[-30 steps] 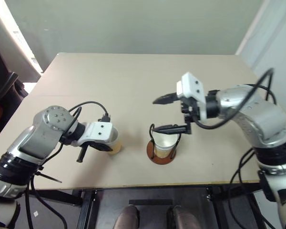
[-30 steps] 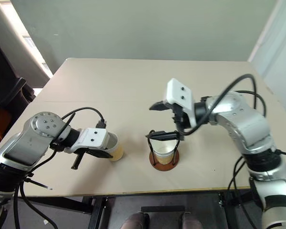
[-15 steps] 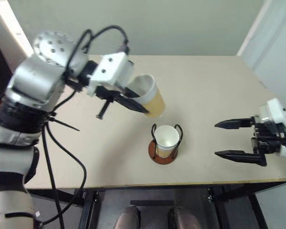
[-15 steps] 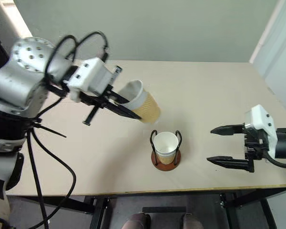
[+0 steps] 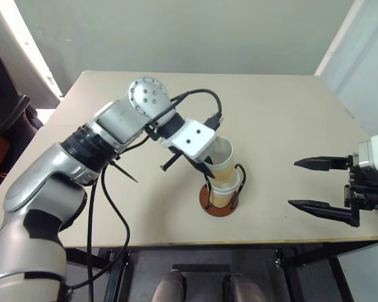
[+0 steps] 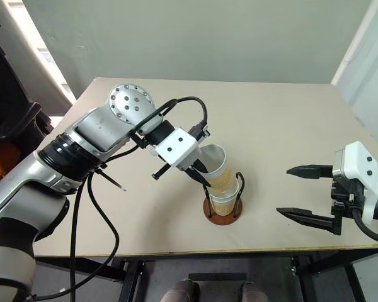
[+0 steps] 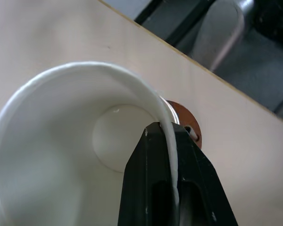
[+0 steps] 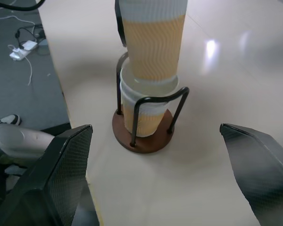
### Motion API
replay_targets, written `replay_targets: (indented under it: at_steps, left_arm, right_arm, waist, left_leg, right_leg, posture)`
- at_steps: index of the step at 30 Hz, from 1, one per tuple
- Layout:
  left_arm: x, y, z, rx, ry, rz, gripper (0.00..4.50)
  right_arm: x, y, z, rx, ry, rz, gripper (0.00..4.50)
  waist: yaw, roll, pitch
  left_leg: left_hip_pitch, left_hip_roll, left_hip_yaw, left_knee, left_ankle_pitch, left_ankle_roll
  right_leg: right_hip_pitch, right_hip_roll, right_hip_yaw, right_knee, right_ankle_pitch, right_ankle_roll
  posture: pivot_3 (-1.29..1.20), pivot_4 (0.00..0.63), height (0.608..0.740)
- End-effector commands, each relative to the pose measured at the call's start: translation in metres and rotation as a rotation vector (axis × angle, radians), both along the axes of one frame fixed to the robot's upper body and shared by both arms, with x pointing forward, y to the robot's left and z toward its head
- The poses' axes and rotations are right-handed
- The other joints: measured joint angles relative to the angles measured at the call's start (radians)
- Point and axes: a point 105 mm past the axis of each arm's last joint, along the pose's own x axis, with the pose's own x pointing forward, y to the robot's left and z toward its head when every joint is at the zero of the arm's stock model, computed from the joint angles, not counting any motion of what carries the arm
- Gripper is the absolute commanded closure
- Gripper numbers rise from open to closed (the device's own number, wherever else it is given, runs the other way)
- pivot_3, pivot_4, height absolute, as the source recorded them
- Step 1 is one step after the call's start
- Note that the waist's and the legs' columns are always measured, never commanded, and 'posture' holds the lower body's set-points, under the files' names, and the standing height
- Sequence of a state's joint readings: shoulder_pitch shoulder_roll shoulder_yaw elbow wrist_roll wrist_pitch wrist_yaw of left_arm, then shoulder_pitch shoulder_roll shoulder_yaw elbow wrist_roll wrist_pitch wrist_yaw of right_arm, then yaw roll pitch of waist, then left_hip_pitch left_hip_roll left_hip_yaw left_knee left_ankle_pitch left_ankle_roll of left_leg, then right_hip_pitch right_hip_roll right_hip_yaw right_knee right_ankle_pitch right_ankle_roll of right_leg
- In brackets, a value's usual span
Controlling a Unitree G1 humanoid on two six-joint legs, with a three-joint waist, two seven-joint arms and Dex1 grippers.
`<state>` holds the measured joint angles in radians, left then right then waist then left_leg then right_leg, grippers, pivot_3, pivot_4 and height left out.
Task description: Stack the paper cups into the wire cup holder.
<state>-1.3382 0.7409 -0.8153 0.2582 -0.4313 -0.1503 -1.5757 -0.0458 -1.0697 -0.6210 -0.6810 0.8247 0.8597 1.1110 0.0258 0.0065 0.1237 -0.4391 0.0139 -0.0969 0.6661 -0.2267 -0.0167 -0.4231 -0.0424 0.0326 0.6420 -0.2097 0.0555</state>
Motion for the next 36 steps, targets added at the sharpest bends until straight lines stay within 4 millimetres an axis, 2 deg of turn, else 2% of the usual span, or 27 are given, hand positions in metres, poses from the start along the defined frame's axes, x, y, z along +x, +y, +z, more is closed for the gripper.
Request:
replay_targets:
  at_steps: [1,4,7,13,17,20,23,25,28,30,31,36]
  left_arm:
    - [-0.009,-0.003,0.004,0.024,-0.031,-0.081,4.47]
    - [-0.007,-0.005,0.001,0.035,-0.051,-0.086,4.47]
    - [-0.007,-0.007,0.0,0.033,-0.052,-0.089,3.9]
    - [-0.005,-0.006,-0.002,0.032,-0.061,-0.072,1.95]
    - [0.001,-0.003,0.002,-0.008,-0.055,0.004,1.95]
    - [0.01,0.005,0.011,-0.104,-0.036,0.132,1.95]
    - [0.015,0.033,0.021,-0.303,0.1,0.336,1.95]
    - [0.021,0.061,0.017,-0.368,0.146,0.501,1.95]
    - [0.019,0.107,0.004,-0.441,0.241,0.73,1.95]
    - [0.017,0.129,-0.003,-0.48,0.289,0.849,1.95]
    - [0.018,0.149,-0.012,-0.483,0.294,0.945,1.95]
    - [0.009,0.201,-0.033,-0.532,0.331,1.198,1.95]
  right_arm:
    - [-0.004,0.0,0.008,-0.025,-0.046,-0.011,0.0]
    - [-0.004,0.0,0.007,-0.032,-0.043,-0.018,0.0]
    - [-0.003,0.0,0.007,-0.036,-0.044,-0.017,0.0]
    - [0.002,0.003,0.009,-0.045,-0.052,0.015,0.0]
    - [0.007,0.008,0.007,-0.027,-0.046,0.055,0.0]
    - [0.018,0.006,0.001,-0.033,-0.019,0.054,0.0]
    - [0.036,-0.003,-0.001,-0.052,-0.008,0.03,0.0]
    - [0.044,-0.008,-0.001,-0.061,-0.006,0.023,0.0]
    - [0.05,-0.015,0.0,-0.064,0.004,0.016,0.0]
    - [0.054,-0.019,0.0,-0.064,0.008,0.004,0.0]
    - [0.057,-0.021,-0.001,-0.064,0.011,-0.004,0.0]
    - [0.063,-0.032,-0.006,-0.049,0.031,-0.043,0.0]
  waist:
    - [0.001,0.0,0.0]
    - [0.003,0.0,0.0]
    - [0.004,0.0,0.0]
    - [0.004,0.0,0.0]
    - [0.004,0.0,0.0]
    - [0.004,0.0,0.0]
    - [-0.005,0.001,-0.001]
    - [-0.01,0.002,-0.001]
    - [-0.013,0.002,-0.001]
    - [-0.011,0.002,-0.001]
    - [-0.005,0.002,-0.001]
    - [0.0,0.002,-0.001]
  left_leg:
    - [0.0,-0.001,0.0,0.0,0.0,0.0]
    - [0.0,-0.001,0.0,0.0,-0.001,0.0]
    - [-0.001,-0.001,0.0,0.0,-0.001,0.001]
    - [-0.001,-0.001,0.0,0.0,-0.001,0.001]
    - [0.0,-0.001,0.0,0.001,-0.001,0.001]
    - [0.0,-0.002,0.0,0.001,-0.001,0.001]
    - [0.001,-0.001,0.002,0.001,-0.001,0.0]
    - [0.002,-0.001,0.003,0.001,0.004,-0.007]
    - [0.004,0.0,0.003,-0.001,0.006,-0.009]
    - [0.004,0.0,0.003,-0.002,0.005,-0.009]
    - [0.004,0.0,0.002,-0.002,0.005,-0.009]
    - [0.004,0.0,0.0,-0.002,0.003,-0.006]
  right_leg:
    - [0.0,0.0,0.0,0.0,0.001,0.002]
    - [0.0,0.0,0.0,0.0,0.0,0.003]
    - [0.0,0.0,0.0,0.0,-0.001,0.005]
    - [0.0,0.0,0.0,0.0,-0.002,0.006]
    - [0.0,0.0,0.0,0.0,-0.002,0.006]
    - [0.0,0.0,0.0,0.001,-0.002,0.007]
    - [0.0,0.0,0.001,0.001,-0.002,0.007]
    - [0.001,0.0,0.001,0.002,-0.002,0.008]
    - [0.0,0.001,0.001,0.002,-0.003,0.007]
    - [-0.001,0.001,0.001,0.002,-0.005,0.005]
    - [-0.001,0.001,0.001,0.002,-0.005,0.004]
    - [-0.001,0.0,0.0,0.003,-0.011,-0.005]
  posture:
    - [0.0,0.15,0.74]
    - [0.0,0.15,0.74]
    - [0.0,0.15,0.74]
    - [0.0,0.15,0.74]
    - [0.0,0.15,0.74]
    - [0.0,0.15,0.74]
    - [0.0,0.15,0.74]
    - [0.0,0.15,0.74]
    - [0.0,0.15,0.74]
    - [0.0,0.15,0.74]
    - [0.0,0.15,0.74]
    - [0.0,0.15,0.74]
